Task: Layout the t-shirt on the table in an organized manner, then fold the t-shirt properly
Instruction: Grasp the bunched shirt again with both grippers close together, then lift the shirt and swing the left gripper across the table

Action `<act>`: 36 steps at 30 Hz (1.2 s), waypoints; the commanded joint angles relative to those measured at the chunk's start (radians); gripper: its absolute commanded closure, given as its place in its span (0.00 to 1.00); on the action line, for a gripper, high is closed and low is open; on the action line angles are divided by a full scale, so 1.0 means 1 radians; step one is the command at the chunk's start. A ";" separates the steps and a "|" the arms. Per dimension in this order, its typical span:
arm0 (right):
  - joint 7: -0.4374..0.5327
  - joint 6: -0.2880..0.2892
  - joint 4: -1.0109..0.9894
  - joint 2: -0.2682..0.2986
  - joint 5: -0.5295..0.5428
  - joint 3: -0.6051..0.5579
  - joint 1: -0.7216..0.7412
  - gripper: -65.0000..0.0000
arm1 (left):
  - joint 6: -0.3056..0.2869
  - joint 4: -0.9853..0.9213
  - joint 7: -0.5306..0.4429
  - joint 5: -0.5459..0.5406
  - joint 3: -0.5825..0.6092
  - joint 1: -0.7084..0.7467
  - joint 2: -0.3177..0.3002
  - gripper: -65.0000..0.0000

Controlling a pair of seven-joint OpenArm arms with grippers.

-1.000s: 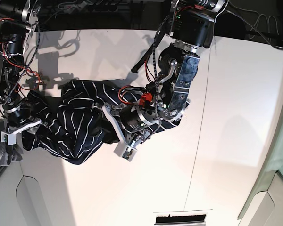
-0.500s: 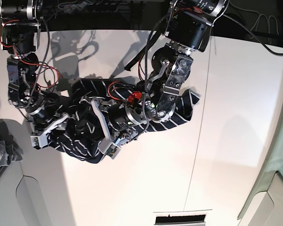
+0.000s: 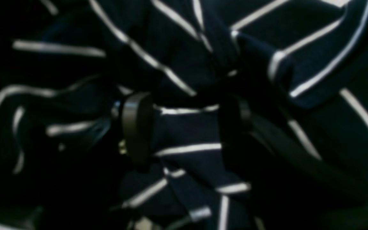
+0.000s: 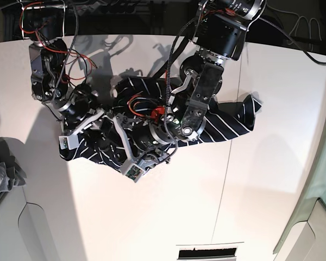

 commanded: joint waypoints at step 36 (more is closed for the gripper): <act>0.200 -0.053 -0.132 0.017 -0.183 -0.111 0.184 0.49 | 0.120 0.178 0.101 0.155 0.000 0.024 0.000 0.43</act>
